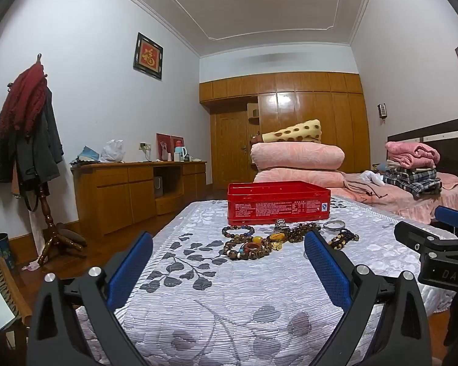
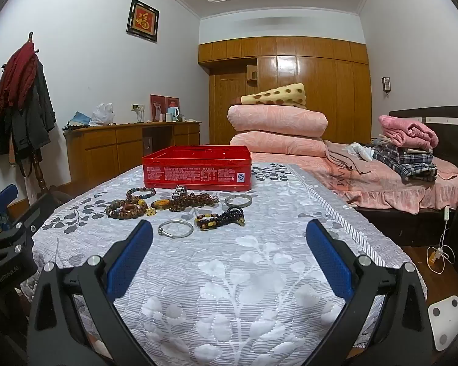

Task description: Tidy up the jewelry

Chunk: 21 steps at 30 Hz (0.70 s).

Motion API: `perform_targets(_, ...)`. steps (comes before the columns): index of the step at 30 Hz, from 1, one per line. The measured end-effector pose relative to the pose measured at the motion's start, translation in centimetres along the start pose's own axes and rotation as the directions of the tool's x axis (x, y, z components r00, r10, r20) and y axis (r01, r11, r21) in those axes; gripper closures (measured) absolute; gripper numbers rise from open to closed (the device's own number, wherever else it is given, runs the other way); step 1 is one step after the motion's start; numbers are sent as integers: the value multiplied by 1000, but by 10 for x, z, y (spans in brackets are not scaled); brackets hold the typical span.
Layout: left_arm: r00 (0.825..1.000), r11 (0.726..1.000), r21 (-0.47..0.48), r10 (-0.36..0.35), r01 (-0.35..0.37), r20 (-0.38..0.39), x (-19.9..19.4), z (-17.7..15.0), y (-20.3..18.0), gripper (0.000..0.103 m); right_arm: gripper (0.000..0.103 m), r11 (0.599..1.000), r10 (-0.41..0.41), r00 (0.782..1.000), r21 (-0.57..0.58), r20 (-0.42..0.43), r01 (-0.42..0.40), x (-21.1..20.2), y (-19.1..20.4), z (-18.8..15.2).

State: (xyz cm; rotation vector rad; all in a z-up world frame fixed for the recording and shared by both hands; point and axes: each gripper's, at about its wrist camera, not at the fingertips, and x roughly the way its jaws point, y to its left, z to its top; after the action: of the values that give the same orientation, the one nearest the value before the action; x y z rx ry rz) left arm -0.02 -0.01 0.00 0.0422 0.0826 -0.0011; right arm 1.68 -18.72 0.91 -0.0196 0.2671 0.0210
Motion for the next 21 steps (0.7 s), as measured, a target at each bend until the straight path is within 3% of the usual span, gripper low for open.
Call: perform_targets(21, 1000, 1000, -1, 3, -3, -8, 2, -1, -1, 6, 6, 1000, -1, 1000, 3, 1, 1, 0, -1, 1)
